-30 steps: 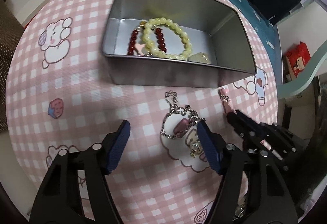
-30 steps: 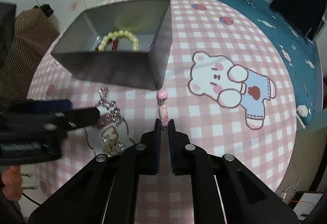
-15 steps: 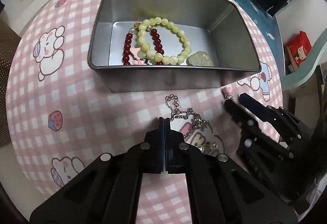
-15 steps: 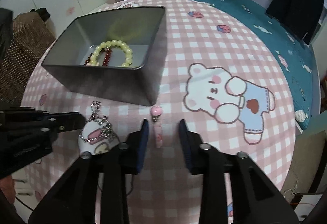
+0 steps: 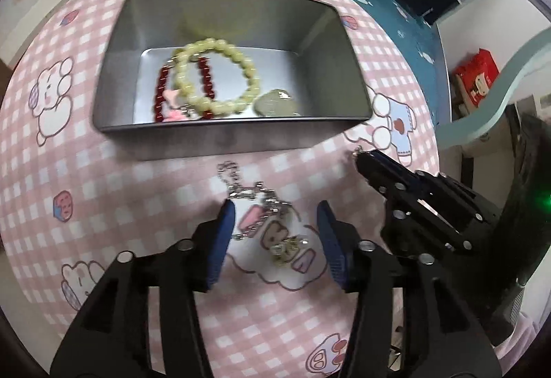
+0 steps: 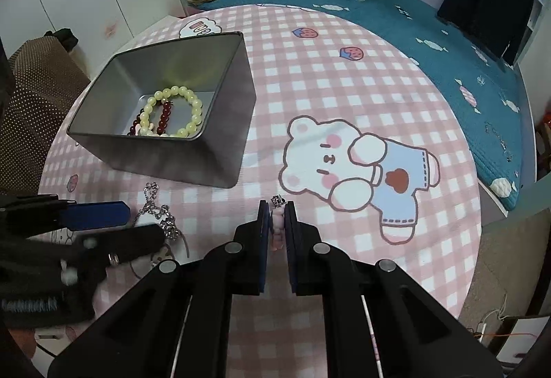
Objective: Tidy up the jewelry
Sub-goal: 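Grasp the silver chain with the left gripper while the right gripper holds the pink charm, then carry the silver charm chain into the grey tray with both grippers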
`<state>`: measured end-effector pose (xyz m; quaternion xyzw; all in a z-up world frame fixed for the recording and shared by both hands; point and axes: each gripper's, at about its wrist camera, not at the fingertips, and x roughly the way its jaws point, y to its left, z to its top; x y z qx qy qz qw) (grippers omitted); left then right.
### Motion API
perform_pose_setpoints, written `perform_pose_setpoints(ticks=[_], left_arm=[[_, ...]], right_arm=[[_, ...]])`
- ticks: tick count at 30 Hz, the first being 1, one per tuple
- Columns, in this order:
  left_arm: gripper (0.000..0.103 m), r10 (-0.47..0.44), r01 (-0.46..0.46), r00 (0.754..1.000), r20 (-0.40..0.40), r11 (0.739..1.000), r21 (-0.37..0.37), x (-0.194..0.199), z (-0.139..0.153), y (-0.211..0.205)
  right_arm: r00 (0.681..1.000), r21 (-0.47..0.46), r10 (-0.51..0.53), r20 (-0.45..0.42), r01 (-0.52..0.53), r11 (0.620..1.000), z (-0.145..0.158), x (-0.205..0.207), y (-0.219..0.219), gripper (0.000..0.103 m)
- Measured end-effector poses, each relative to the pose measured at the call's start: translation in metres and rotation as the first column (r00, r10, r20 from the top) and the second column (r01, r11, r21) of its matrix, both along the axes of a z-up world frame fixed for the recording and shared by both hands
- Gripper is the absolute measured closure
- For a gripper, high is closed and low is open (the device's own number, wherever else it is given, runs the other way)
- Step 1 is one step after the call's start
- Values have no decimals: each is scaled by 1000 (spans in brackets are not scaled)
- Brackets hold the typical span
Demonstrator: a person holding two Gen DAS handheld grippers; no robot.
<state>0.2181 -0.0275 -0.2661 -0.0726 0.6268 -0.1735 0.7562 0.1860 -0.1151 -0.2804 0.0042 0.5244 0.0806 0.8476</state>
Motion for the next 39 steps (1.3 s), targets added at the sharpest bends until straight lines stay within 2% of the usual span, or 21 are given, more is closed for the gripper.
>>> perform_pose_setpoints(ticks=[3, 4, 6, 12, 19, 23, 39], left_arm=[[55, -6, 7, 1000, -18, 1000, 26, 3, -9, -13], [63, -6, 8, 999, -38, 999, 35, 4, -15, -15], [92, -12, 14, 999, -32, 998, 60, 6, -19, -19], [100, -11, 13, 999, -38, 998, 64, 10, -15, -19], [101, 1, 0, 1000, -17, 998, 67, 3, -6, -6], [101, 41, -41, 999, -4, 997, 58, 4, 2, 4], [101, 143, -142, 983, 118, 990, -18, -4, 63, 41]], right_arm=[[1000, 4, -7, -4, 7, 1000, -1, 0, -2, 95], [1000, 7, -8, -5, 8, 1000, -1, 0, -3, 95], [1000, 10, -9, -7, 9, 1000, -1, 0, -6, 95], [1000, 19, -18, -10, 18, 1000, -3, -3, -11, 95], [1000, 45, -11, 10, 10, 999, 6, -4, -16, 95], [1000, 54, -8, 20, 7, 999, 13, -4, -19, 95], [989, 68, 27, 147, -37, 997, 63, 0, -20, 95]])
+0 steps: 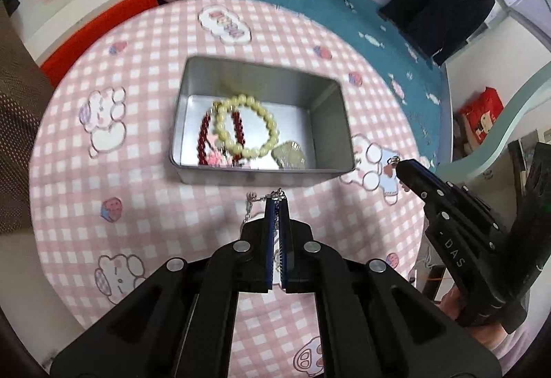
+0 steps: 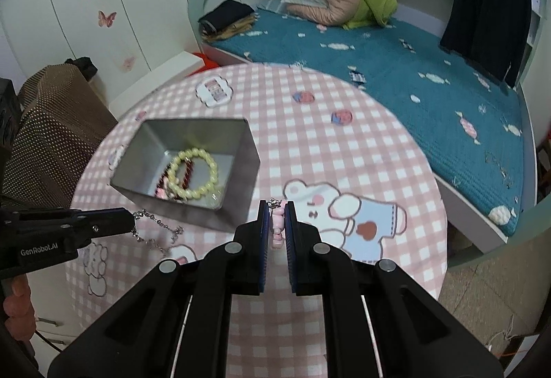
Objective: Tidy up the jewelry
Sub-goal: 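Carry the silver charm chain into the grey tray with both grippers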
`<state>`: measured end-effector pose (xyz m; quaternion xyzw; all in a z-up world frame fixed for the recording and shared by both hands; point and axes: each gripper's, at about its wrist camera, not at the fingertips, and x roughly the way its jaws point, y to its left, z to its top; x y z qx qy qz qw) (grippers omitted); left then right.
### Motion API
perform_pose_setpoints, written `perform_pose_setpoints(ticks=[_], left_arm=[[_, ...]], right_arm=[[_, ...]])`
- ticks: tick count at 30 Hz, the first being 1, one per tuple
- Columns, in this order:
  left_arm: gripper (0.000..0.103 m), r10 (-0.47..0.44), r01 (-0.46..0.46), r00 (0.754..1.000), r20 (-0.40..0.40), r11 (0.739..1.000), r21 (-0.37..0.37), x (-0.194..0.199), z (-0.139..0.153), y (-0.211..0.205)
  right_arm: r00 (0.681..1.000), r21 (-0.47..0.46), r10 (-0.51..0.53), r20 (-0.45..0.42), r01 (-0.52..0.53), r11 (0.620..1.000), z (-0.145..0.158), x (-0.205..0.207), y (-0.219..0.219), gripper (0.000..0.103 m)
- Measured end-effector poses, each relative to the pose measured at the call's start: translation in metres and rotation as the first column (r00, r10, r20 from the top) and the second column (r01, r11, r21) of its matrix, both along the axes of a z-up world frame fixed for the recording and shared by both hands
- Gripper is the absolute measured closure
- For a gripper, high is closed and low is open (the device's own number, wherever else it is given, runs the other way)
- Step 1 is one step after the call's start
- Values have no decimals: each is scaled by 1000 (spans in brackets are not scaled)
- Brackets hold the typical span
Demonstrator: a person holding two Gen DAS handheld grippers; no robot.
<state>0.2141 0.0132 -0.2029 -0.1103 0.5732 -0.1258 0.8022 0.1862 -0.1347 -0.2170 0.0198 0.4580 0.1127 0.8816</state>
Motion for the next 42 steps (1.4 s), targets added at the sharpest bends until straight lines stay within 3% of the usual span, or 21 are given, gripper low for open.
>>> perform_pose_setpoints(ticks=[11, 20, 28, 42], left_arm=[[101, 0, 4, 987, 162, 1000, -22, 3, 62, 5], [101, 12, -1, 975, 223, 999, -51, 14, 91, 11], [101, 20, -9, 979, 202, 998, -57, 33, 83, 15], [101, 21, -16, 997, 78, 998, -61, 71, 31, 13]], right_arm=[[993, 5, 57, 104, -58, 998, 35, 8, 20, 95], [986, -16, 104, 130, -103, 995, 40, 24, 42, 95], [987, -40, 135, 85, -132, 990, 26, 42, 58, 95], [992, -31, 126, 6, -126, 992, -1, 67, 60, 92]])
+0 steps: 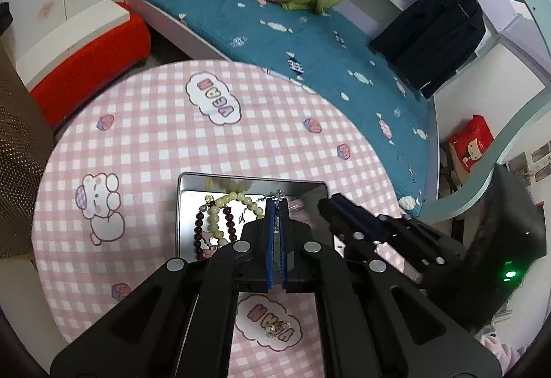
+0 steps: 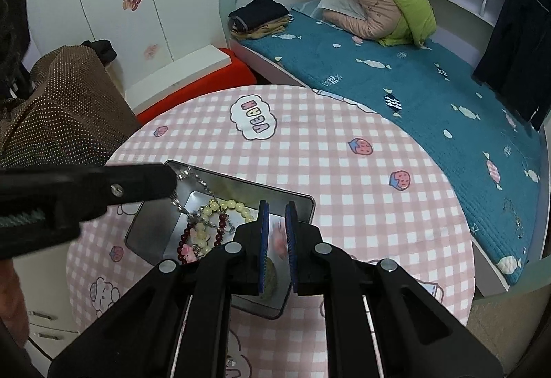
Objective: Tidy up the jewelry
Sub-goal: 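Carry the silver charm chain into the grey tray with both grippers, then open both grippers to release the chain and withdraw from the tray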
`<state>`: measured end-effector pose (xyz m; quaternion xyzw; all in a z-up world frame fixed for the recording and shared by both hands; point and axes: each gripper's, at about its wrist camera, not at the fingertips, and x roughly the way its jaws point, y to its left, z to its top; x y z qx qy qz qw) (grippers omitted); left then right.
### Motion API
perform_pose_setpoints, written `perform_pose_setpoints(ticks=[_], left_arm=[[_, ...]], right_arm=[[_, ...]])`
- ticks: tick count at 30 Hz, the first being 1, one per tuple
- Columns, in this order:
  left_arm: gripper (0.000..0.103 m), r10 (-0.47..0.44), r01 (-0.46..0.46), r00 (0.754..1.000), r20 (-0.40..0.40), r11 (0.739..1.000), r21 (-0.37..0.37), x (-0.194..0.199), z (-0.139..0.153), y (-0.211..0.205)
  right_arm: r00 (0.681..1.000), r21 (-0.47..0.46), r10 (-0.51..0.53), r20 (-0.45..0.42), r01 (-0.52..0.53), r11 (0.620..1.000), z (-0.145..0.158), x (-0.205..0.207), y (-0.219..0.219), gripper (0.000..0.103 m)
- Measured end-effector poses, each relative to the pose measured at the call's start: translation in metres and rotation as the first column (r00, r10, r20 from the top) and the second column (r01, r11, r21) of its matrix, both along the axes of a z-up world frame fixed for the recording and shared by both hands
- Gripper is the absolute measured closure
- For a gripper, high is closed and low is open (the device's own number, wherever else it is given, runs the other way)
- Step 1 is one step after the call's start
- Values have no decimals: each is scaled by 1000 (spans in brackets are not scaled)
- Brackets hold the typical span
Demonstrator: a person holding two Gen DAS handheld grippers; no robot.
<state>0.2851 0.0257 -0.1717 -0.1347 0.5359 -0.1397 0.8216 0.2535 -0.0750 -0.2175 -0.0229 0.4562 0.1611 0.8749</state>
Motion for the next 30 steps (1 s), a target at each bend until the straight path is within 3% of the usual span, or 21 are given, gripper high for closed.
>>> perform_pose_setpoints(ticks=[3, 16, 27, 30], left_arm=[[101, -1, 1, 1000, -30, 1000, 5, 3, -10, -2], [100, -52, 56, 996, -75, 997, 45, 7, -28, -13], [96, -52, 56, 997, -62, 996, 63, -5, -22, -11], [91, -49, 52, 997, -53, 997, 63, -12, -17, -9]], right_arm=[[1000, -5, -19, 0, 19, 1000, 1, 1, -5, 83], [992, -3, -124, -37, 124, 992, -1, 5, -34, 69], [992, -6, -122, -14, 122, 992, 10, -7, -33, 64], [992, -3, -123, -7, 123, 992, 14, -12, -34, 59]])
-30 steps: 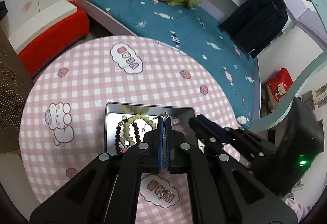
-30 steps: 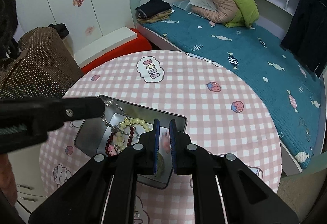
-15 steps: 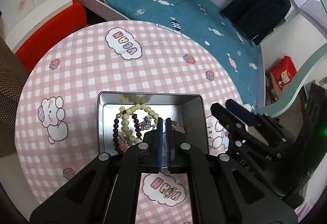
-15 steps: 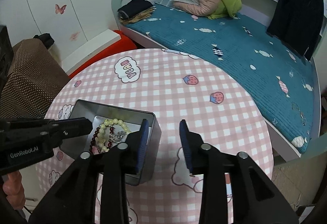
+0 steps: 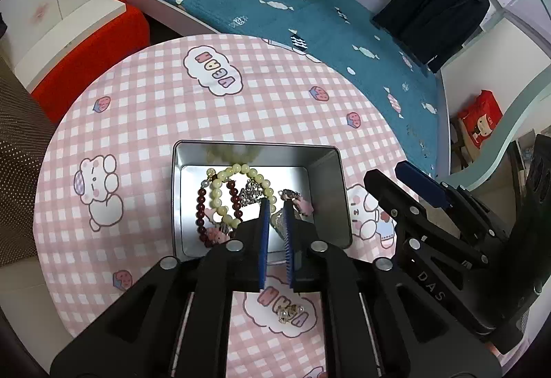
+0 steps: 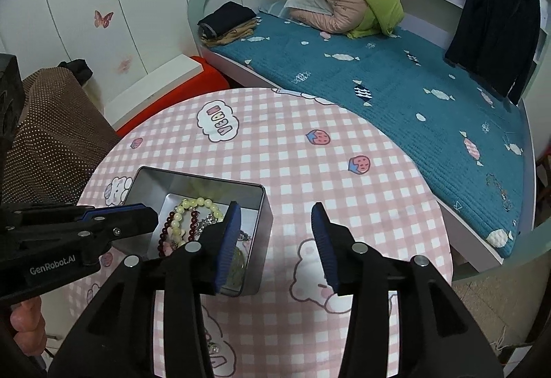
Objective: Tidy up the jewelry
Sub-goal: 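Open both grippers to release the chain and withdraw from the tray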
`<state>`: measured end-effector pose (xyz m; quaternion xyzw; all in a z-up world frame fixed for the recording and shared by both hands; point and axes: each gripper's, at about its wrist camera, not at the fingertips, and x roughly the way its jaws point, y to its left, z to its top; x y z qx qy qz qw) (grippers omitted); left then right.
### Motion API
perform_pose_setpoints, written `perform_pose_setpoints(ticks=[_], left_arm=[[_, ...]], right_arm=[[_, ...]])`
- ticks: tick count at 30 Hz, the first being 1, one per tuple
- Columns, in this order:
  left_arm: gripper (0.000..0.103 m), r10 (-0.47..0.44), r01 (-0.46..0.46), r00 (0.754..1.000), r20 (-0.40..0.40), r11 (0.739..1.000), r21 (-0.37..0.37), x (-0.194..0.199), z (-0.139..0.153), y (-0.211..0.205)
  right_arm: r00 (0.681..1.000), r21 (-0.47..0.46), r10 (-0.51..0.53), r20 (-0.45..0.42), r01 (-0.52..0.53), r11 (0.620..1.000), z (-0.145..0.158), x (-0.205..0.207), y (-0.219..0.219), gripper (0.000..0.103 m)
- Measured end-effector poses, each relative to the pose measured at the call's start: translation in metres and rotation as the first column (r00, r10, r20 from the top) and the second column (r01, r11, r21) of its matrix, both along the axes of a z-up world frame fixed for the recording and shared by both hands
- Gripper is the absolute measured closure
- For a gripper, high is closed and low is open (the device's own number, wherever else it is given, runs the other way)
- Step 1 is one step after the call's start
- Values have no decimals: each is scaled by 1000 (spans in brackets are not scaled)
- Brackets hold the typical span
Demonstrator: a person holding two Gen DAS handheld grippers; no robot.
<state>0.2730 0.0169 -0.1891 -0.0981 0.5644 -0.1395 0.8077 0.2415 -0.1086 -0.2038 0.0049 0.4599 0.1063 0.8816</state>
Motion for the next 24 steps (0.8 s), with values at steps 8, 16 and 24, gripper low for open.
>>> perform_pose_setpoints(ticks=[8, 16, 24], left_arm=[[75, 8, -8, 1000, 18, 1000, 2, -20, 9, 3], [57, 19, -19, 999, 46, 1000, 12, -41, 18, 6], [30, 40, -43, 997, 63, 998, 39, -61, 22, 14]], right_arm=[[1000, -6, -13, 14, 13, 1000, 7, -18, 0, 46], [999, -17, -31, 18, 31, 999, 10, -37, -4, 33], [999, -34, -45, 20, 46, 998, 8, -57, -7, 23]])
